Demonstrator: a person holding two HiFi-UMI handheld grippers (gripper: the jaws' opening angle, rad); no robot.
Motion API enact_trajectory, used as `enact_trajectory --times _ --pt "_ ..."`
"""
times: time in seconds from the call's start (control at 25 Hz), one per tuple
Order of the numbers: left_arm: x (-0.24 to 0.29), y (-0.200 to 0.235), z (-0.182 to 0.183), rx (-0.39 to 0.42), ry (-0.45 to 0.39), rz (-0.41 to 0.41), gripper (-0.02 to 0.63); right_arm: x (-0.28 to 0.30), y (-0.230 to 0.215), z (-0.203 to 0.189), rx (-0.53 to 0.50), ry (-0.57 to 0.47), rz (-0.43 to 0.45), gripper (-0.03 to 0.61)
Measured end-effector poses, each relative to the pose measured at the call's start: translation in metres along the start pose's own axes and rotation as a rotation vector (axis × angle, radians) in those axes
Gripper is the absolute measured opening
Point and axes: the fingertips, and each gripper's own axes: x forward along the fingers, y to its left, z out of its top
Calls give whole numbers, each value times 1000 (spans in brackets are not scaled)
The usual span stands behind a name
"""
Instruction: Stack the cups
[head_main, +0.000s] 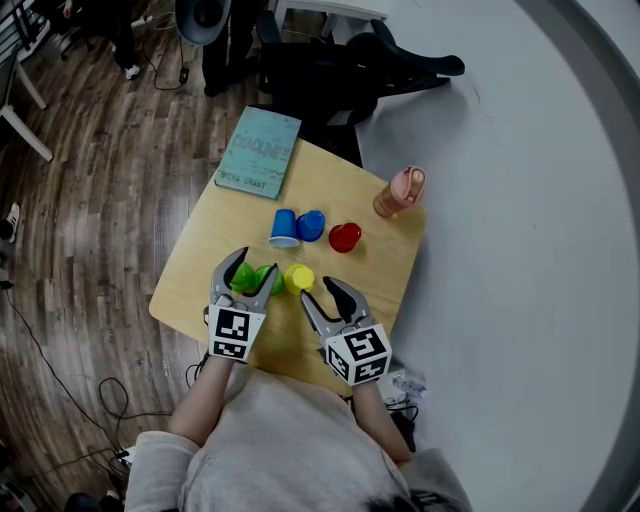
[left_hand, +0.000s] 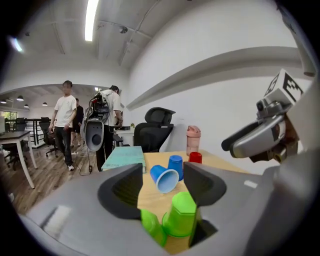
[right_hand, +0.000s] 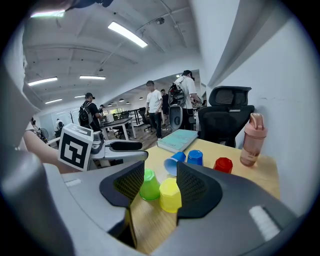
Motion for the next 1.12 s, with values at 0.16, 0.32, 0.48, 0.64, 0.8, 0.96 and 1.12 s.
enact_trajectory --times 0.16,0.32,0.48,0.64,0.8,0.96,1.12 --pt "-5 6 5 -24 -10 18 302 -1 1 0 1 -3 -2 193" --pt "-10 14 7 -45 -14 42 275 0 2 1 -4 -8 2 192" --pt "-18 23 11 -65 -24 82 160 -1 3 5 -24 -26 0 192" --pt "-26 35 10 -93 -27 106 114 0 5 7 -34 -31 1 192" --pt "-37 43 17 -112 -53 122 83 0 5 11 -31 -44 -1 192" --pt "-50 49 27 -96 -77 127 59 1 3 18 -37 -58 -8 192" --pt "-59 52 33 -79 -79 125 58 6 -5 31 -29 -62 -9 191"
